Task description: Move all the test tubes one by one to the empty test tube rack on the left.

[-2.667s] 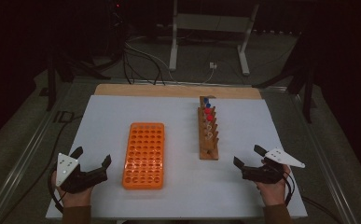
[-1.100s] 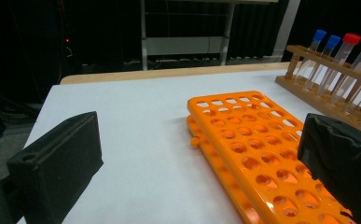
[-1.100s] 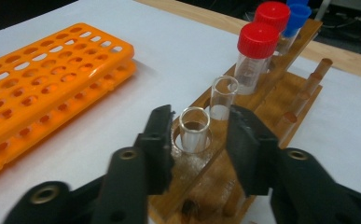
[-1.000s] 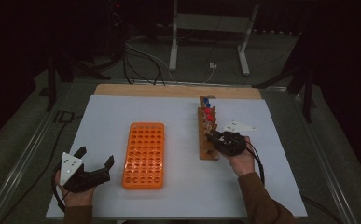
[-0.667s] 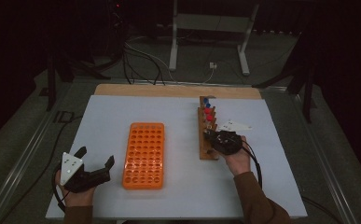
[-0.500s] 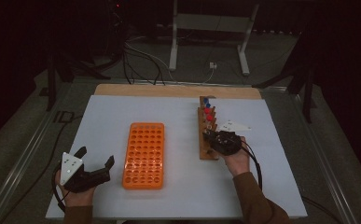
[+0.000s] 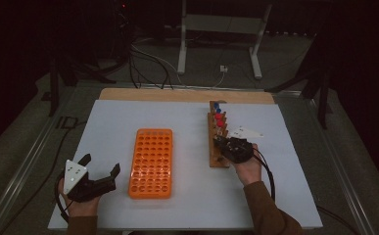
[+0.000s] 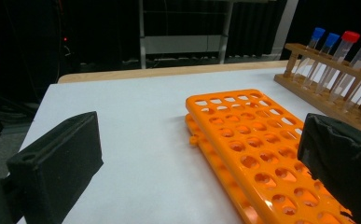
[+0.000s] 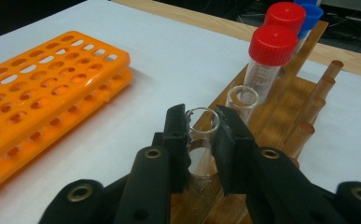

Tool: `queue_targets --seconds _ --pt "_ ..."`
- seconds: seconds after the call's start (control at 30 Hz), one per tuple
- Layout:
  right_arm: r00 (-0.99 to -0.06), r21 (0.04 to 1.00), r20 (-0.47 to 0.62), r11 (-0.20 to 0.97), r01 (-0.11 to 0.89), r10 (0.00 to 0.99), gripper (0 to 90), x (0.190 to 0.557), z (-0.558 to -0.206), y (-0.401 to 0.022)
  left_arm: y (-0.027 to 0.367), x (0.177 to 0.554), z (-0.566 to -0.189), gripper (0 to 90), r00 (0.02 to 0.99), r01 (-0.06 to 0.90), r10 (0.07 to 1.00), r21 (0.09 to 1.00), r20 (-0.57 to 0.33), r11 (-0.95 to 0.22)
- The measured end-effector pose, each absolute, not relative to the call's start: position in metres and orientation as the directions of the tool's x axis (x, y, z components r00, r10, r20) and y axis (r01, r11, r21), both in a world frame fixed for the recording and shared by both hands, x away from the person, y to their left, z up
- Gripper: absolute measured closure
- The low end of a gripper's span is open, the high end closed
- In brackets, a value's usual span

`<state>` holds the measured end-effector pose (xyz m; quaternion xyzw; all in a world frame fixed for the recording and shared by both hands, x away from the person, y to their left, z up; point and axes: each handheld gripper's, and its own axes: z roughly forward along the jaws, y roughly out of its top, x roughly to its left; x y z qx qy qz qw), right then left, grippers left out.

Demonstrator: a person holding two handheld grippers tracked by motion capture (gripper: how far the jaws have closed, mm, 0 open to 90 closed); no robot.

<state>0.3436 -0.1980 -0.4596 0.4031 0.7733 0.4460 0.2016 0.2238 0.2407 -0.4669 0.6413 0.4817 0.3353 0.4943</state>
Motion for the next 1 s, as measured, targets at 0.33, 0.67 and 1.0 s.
queue_targets --seconds 0.33,0.67,1.0 --pt "-0.591 0.859 0.061 0.259 0.441 0.804 76.8 0.340 -0.446 -0.205 0.233 0.224 -0.467 0.5 0.347 0.290 0.938 0.954 -0.029 -0.078" --pt "-0.596 0.867 0.067 0.249 0.432 0.800 76.8 0.340 -0.429 -0.208 0.231 0.223 -0.467 0.5 0.341 0.294 0.940 0.953 -0.030 -0.077" --pt "-0.605 0.880 0.047 0.254 0.402 0.795 76.9 0.338 -0.406 -0.212 0.230 0.223 -0.467 0.5 0.342 0.296 0.939 0.952 -0.030 -0.078"
